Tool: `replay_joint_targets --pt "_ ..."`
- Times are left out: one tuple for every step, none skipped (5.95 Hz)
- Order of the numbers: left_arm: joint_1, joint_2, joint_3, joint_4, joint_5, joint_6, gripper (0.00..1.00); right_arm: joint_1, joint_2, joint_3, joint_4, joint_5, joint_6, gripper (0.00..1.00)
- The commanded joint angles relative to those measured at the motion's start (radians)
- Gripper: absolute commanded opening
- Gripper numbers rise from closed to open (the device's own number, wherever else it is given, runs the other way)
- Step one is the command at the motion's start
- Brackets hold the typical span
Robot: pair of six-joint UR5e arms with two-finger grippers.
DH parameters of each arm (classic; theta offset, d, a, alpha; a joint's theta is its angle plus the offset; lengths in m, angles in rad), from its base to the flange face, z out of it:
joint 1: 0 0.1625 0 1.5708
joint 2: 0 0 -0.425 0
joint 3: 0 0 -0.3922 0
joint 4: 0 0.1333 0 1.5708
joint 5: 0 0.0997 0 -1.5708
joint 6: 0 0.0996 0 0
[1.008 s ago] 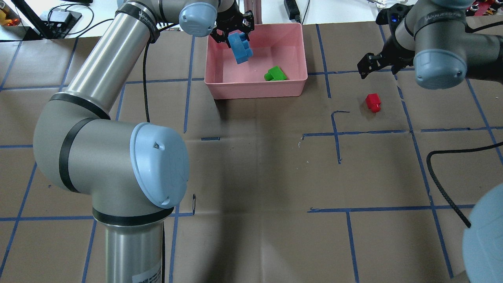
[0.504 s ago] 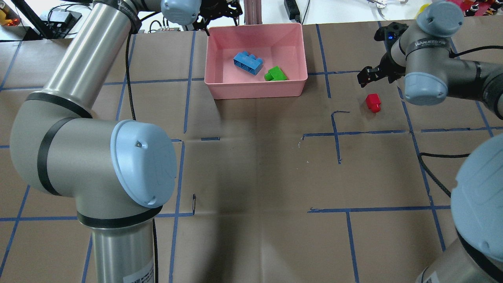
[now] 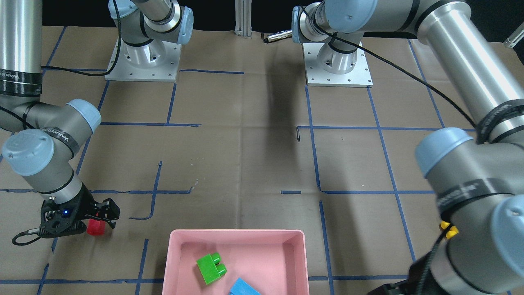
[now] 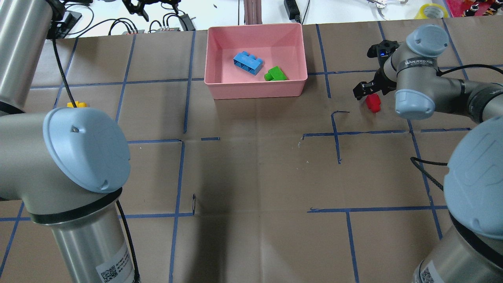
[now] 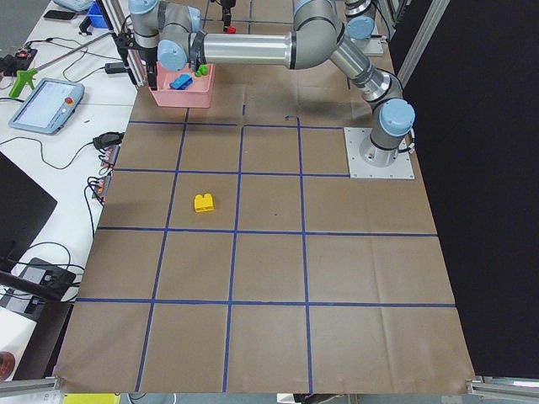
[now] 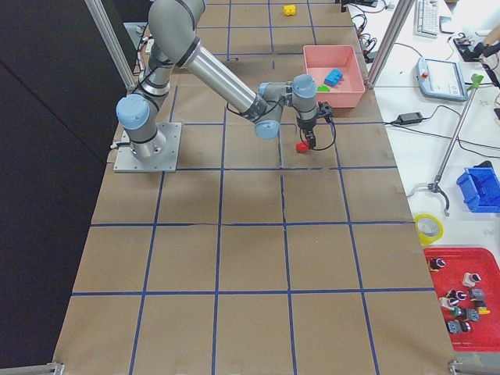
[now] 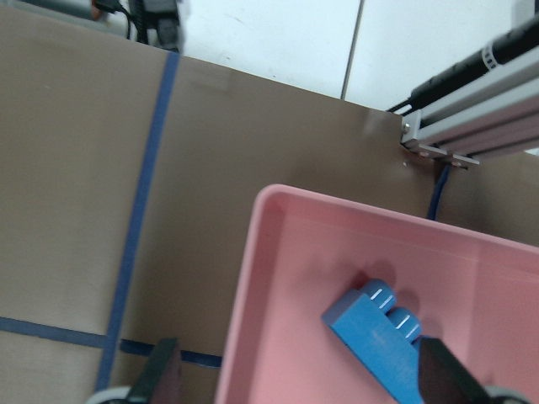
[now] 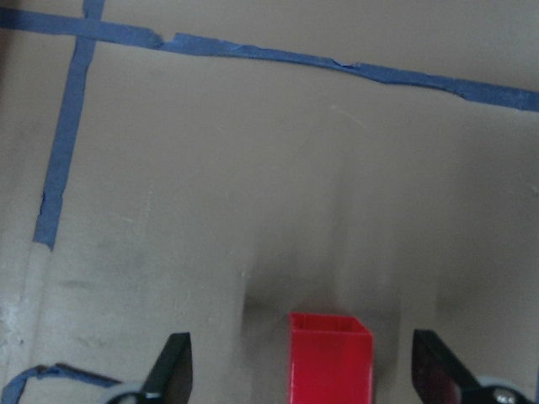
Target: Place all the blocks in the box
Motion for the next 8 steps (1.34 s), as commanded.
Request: replay_joint_targets --pt "0.175 0.018 -0.028 -0.045 0.006 0.337 1.00 -0.026 0.005 0.018 0.000 -0.012 -0.004 0.92" --pt "0.259 0.020 -0.057 -0.043 0.011 0.401 1.00 -0.027 0.003 0.026 0.003 -0.013 -0.004 0.85" --pt "0.316 0.024 -0.089 -0.043 0.016 0.406 1.00 -0.027 0.002 0.029 0.008 -0.012 -0.001 0.56" --pt "0.355 0.026 -0.137 -0.035 0.050 0.409 1.00 -0.025 -0.002 0.027 0.006 -0.012 0.002 0.43" --pt "0.378 0.027 -0.186 -0.029 0.078 0.417 0.99 -0.024 -0.006 0.026 0.009 -0.012 0.002 0.13" --pt "0.400 0.027 -0.221 -0.028 0.077 0.432 0.99 -0.024 -0.017 0.014 0.011 -0.004 -0.003 0.04" --pt "0.406 0.027 -0.270 0.004 0.075 0.431 0.98 -0.024 -0.061 0.009 0.014 -0.005 -0.004 0.03" --pt "0.413 0.027 -0.341 0.074 0.077 0.437 0.97 -0.021 -0.121 -0.011 0.032 -0.008 0.000 0.04"
